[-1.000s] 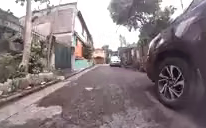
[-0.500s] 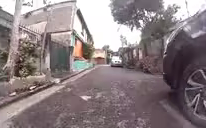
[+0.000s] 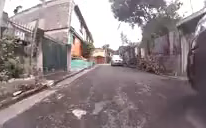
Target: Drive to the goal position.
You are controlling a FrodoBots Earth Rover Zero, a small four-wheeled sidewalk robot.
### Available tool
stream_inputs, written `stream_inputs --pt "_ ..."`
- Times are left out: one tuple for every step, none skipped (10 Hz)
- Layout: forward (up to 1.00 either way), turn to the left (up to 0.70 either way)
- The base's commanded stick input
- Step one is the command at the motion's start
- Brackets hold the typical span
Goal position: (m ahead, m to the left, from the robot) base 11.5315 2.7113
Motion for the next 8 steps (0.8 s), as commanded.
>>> stream_inputs --pt "1.0 -0.08" --pt "1.0 0.0" --pt "1.0 0.0" --pt "1.0 0.0" --pt "1.0 0.0" --pt "1.0 0.0" --pt "1.0 0.0" --pt "1.0 0.0"
